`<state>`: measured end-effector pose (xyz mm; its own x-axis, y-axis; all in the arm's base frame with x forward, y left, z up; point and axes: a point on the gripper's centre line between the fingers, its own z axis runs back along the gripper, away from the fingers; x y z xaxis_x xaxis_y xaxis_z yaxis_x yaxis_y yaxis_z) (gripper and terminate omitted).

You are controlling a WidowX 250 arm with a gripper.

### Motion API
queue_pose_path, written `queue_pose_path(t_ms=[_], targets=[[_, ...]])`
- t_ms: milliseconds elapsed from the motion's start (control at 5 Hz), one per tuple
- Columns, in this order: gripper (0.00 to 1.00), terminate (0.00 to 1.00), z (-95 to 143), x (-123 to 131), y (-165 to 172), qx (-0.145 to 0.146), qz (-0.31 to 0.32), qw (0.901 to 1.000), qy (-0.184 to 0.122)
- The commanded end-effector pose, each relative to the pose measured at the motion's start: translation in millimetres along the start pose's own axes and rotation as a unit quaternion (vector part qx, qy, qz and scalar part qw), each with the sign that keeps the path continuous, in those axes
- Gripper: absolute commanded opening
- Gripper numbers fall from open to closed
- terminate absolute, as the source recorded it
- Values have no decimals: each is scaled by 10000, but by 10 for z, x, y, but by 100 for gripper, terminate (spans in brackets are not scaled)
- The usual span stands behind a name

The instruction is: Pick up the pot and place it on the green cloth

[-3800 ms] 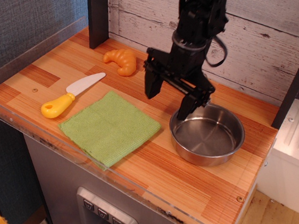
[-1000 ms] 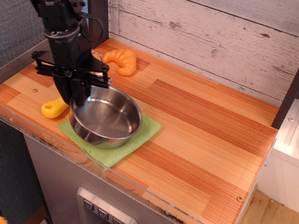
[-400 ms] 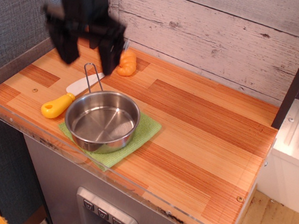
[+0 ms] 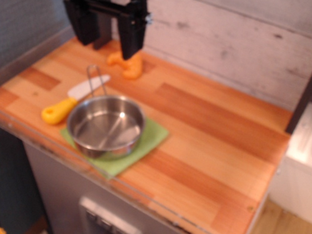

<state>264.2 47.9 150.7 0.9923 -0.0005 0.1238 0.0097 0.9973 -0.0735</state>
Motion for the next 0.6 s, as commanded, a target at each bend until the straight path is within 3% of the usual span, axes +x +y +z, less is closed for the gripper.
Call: queue_pose_path(t_ms=[0, 200, 400], targets=[[100, 0, 105, 32, 7, 43, -409, 9992, 11], [100, 0, 105, 32, 7, 43, -409, 9992, 11], [100, 100, 105, 32, 7, 43, -409, 9992, 11]])
